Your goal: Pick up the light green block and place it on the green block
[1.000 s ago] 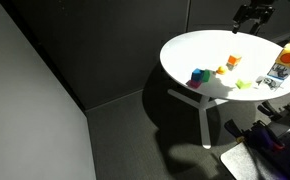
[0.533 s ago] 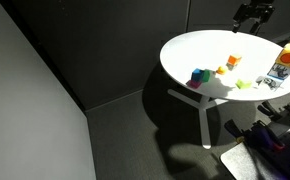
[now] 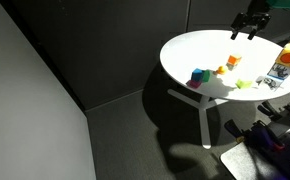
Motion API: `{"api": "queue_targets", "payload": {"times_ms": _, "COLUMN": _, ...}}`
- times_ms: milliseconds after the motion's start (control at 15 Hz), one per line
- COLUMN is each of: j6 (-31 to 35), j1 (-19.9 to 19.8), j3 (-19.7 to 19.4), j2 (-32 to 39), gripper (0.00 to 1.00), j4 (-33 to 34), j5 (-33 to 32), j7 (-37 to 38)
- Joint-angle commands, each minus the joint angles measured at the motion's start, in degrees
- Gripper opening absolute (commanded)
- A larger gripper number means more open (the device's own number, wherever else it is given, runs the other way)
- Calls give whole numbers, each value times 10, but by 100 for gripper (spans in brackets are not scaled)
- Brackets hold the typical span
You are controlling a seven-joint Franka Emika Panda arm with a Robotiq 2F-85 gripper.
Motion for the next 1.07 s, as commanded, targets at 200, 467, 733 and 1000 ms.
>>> {"api": "queue_targets", "payload": {"times_ms": 200, "j6": 61, "j1": -13, "j3": 5, "j2": 69, "gripper": 100, "j4": -3, "j5": -33, "j7": 0}}
{"api": "queue_targets", "payload": {"times_ms": 467, "j6": 92, "j1": -17, "j3": 3, "j2": 105, "gripper": 100, "j4": -4, "j5": -62, "j7": 1}}
{"api": "queue_targets", "payload": {"times_ms": 733, "j6": 125, "j1": -25, "j3": 0, "j2": 136, "gripper": 100, "j4": -6, "j5": -83, "j7": 1}}
{"api": "queue_targets", "payload": {"times_ms": 1000, "j6": 148, "j1": -36, "j3": -1, "j2": 167, "gripper": 100, "j4": -3, "j5": -86, "j7": 2}}
